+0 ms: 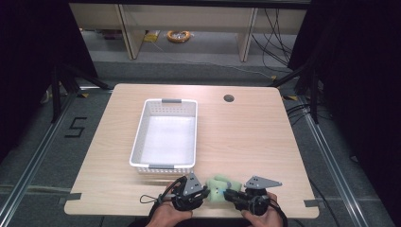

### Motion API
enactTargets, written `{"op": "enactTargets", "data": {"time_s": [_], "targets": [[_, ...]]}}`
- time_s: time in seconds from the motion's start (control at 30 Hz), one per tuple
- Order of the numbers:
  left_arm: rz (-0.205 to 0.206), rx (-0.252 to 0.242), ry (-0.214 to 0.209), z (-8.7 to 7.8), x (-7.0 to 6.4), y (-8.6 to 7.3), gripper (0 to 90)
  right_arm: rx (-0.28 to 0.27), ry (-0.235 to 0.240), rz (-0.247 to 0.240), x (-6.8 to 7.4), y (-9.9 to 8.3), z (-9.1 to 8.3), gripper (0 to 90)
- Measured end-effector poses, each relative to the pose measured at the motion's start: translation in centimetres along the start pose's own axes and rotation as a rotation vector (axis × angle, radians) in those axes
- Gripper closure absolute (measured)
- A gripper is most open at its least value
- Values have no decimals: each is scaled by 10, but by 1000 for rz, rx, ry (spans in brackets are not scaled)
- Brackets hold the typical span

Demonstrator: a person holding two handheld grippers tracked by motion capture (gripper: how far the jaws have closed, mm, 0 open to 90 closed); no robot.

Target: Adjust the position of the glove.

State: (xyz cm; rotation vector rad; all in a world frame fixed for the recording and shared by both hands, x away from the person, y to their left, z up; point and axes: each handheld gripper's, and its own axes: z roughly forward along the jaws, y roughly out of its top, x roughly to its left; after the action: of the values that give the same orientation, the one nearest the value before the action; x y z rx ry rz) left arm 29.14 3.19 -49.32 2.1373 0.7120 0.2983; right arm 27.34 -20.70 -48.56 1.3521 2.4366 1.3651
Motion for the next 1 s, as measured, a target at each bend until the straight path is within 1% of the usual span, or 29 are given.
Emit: {"op": "enactTargets", "data": {"time_s": [0.03,0.07,0.1,0.13,0.17,0.2,0.23,0.27,0.3,0.33,0.37,0.4,0.43,0.47,0.5,0.53,0.57,0.6,0.63,0.67,0.7,0.73,0.77,0.8,0.83,0.87,0.9,0.93,1.0], "targets": [[-28,-11,-7,1,-2,-1,781,-3,-16,-49,-3,-4,2,769],[-28,-11,-7,1,-2,-1,774,-3,-16,-49,-3,-4,2,769],[-42,-19,-7,2,-2,-1,774,19,-21,-44,-3,-4,3,746],[-19,-4,-8,0,0,0,764,19,-9,-42,-3,-5,3,736],[-56,-13,-13,1,0,-1,747,9,-8,-32,-2,-3,2,723],[-56,-13,-13,1,0,-1,737,9,-8,-32,-2,-3,2,723],[-40,-7,-12,0,2,0,737,-2,-9,-36,-2,-2,0,720],[-83,-21,-21,2,1,0,711,-12,-33,-68,-4,2,-5,703],[-66,-8,-14,1,3,0,696,-11,-32,-75,-7,3,-6,696],[-66,-8,-14,1,3,0,677,-11,-32,-75,-7,3,-6,696],[-85,-16,-24,1,5,0,677,-22,-31,-74,-10,4,-7,690],[-117,-21,-28,1,4,-1,656,-19,-33,-27,-9,4,-10,681],[-103,-11,-29,-1,8,1,629,-36,-54,-68,-15,5,-13,658],[-109,-9,-33,-2,9,1,609,-16,-64,-36,-15,5,-17,637],[-109,-9,-33,-2,9,1,597,-16,-64,-36,-15,5,-17,637],[-128,-16,-36,-2,10,2,597,-26,-83,-60,-19,6,-19,611],[-155,-20,-39,-2,11,3,568,-38,-110,-19,-22,4,-23,572],[-155,-20,-39,-2,11,3,555,-38,-110,-19,-22,4,-23,572],[-169,-21,-47,-2,12,4,555,-27,-114,-6,-23,4,-24,566],[-174,-28,-42,-2,12,4,538,-27,-114,-14,-28,3,-22,540],[-189,-27,-38,-2,13,5,528,-15,-115,-13,-28,3,-21,529],[-189,-27,-38,-2,13,5,521,-15,-115,-13,-28,3,-21,529],[-197,-22,-48,-1,14,5,521,-2,-118,-4,-28,2,-19,521],[-198,1,-64,-1,16,6,506,12,-110,3,-29,2,-16,507],[-233,-3,-69,3,15,7,495,47,-123,25,-31,2,-12,491],[-233,-3,-69,3,15,7,493,49,-112,25,-34,3,-10,483],[-242,1,-71,6,16,7,493,49,-112,25,-34,3,-10,483],[-250,-4,-71,10,16,8,491,58,-108,52,-35,3,-7,476],[-261,10,-79,14,17,10,494,79,-81,62,-44,5,-2,473]]}}
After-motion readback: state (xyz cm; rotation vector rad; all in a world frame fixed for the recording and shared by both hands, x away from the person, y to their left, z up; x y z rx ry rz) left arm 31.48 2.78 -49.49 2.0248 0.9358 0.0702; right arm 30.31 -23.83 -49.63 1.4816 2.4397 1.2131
